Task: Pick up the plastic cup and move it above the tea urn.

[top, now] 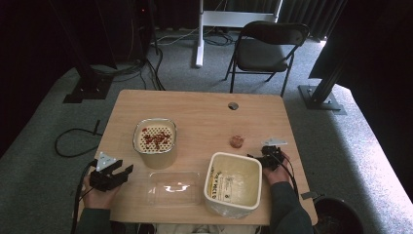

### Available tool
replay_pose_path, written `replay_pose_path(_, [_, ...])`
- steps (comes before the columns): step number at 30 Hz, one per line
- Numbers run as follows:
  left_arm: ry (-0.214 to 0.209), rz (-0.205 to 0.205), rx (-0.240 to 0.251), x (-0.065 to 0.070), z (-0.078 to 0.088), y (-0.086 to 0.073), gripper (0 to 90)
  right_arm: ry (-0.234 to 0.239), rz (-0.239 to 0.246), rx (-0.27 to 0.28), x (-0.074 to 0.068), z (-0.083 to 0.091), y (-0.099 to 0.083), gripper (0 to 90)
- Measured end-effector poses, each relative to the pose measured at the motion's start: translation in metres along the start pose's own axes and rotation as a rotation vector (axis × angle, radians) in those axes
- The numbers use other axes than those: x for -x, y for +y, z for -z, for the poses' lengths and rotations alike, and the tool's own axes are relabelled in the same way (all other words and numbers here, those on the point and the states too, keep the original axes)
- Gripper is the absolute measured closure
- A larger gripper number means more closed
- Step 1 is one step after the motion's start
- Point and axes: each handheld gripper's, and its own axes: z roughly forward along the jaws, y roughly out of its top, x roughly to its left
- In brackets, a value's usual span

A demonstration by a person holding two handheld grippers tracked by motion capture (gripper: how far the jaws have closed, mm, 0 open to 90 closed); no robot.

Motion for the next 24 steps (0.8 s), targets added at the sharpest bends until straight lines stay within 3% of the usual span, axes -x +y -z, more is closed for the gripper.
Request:
replay_pose_path(6, [-0.078, -0.045, 0.024, 0.025, 0.009, 0.014, 51.0, -0.001, 0.0, 0.0, 0.0, 0.0, 0.0, 13.5])
replay_pose_path(11, [-0.126, -0.084, -0.008, 0.046, 0.006, 0.02, 51.3, -0.002, -0.001, 0.0, 0.0, 0.0, 0.0, 13.6])
replay_pose_path(13, [-0.126, -0.084, -0.008, 0.046, 0.006, 0.02, 51.5, -0.002, -0.001, 0.0, 0.0, 0.0, 0.0, 13.6])
replay_pose_path(14, [-0.14, -0.117, -0.039, 0.059, 0.0, 0.019, 51.7, -0.003, -0.002, 0.001, 0.0, 0.0, 0.0, 13.7])
replay_pose_path(15, [-0.146, -0.118, -0.047, 0.061, -0.002, 0.017, 52.1, -0.004, -0.003, 0.002, 0.0, 0.0, 0.0, 13.9])
replay_pose_path(19, [-0.16, -0.117, -0.086, 0.065, -0.011, 0.013, 53.2, -0.005, -0.004, 0.002, 0.0, 0.0, 0.0, 14.1])
replay_pose_path(24, [-0.148, -0.121, -0.141, 0.069, -0.024, 0.009, 58.4, -0.005, -0.005, 0.002, 0.001, 0.0, 0.0, 14.1])
